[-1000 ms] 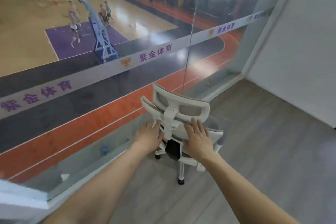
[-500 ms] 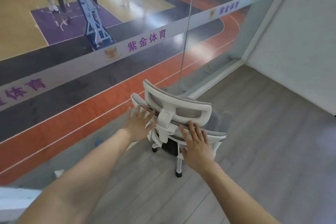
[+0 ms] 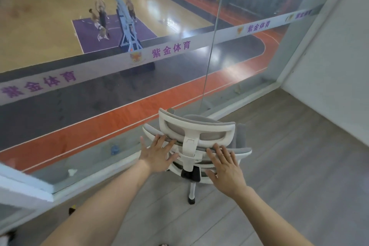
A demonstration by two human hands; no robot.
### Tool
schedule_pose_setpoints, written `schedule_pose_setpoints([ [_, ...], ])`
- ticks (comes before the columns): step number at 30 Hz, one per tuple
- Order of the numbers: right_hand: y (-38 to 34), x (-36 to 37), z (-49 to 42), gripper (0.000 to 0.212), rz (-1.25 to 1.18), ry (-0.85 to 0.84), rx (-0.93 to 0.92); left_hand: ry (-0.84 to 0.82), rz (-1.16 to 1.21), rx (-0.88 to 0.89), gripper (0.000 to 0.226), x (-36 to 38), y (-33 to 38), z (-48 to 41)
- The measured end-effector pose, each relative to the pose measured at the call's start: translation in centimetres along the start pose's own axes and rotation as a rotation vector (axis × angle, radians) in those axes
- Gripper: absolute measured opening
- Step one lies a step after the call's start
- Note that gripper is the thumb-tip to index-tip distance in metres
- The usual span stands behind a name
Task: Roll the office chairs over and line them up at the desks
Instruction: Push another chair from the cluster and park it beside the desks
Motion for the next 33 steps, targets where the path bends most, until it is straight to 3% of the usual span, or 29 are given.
schedule_pose_setpoints([
  [3,1.1,-0.3,2.6,0.073,0.016,-0.043,-0.077,0.012,0.046,-0.092,0.080,1.4,2.7,4.4],
  [8,2.1,-0.5,7.1,0.073,0.034,-0.114,-0.190,0.011,0.043,-0.225,0.105,4.0,6.4,12.1],
  [17,-0.4,0.1,16.8,0.065,0.071,-0.240,-0.417,-0.024,0.142,-0.479,0.076,10.3,13.0,28.6],
  [33,-11.6,5.9,40.8,0.068,0.171,-0.346,-0.891,0.089,0.439,-0.971,0.075,24.4,24.4,62.1],
])
Point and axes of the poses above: each hand's wrist, its own z-axis away from the middle knuckle, its own x-axis out of the palm, y = z × x, the point moved 3 cm from there along -z, towards the middle knuckle, and after that the axes turned 5 degrees about -z, right-handed, at the moved point
